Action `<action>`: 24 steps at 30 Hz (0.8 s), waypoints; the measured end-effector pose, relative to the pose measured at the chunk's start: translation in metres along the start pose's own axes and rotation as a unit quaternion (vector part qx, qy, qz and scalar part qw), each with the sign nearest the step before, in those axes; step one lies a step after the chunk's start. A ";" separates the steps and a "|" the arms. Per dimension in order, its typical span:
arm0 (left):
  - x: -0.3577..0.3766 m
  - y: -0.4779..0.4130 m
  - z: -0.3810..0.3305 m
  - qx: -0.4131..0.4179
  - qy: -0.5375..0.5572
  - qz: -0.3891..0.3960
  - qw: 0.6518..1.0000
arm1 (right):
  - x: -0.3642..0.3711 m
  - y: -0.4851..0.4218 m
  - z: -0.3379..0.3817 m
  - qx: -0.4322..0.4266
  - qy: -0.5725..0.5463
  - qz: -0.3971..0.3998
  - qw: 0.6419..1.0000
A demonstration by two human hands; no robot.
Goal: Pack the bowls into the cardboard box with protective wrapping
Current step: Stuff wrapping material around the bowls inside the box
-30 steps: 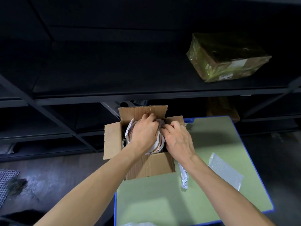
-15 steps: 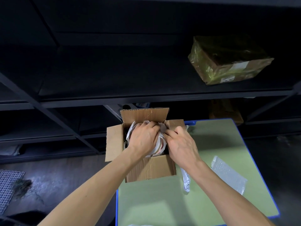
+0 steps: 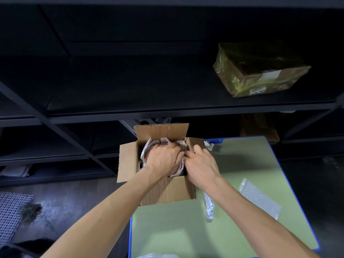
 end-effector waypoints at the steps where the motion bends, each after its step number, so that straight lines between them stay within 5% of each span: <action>1: -0.002 0.001 -0.002 -0.002 -0.004 -0.002 1.000 | -0.002 0.001 0.000 -0.004 0.002 -0.005 1.000; 12: -0.003 0.005 -0.011 -0.010 -0.014 0.014 1.000 | -0.001 0.003 -0.001 -0.018 -0.006 -0.022 1.000; 24: -0.020 0.036 -0.052 -0.025 0.124 -0.099 0.987 | 0.009 0.049 -0.066 -0.047 -0.134 -0.128 0.982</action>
Point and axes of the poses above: each hand's wrist, its own y-axis away from the middle knuckle, its own x-axis out of the palm, z = x × y, the point moved 6 cm from there along -y, towards the middle knuckle, and after that the axes turned 7 degrees about z, right-handed, at the moved point
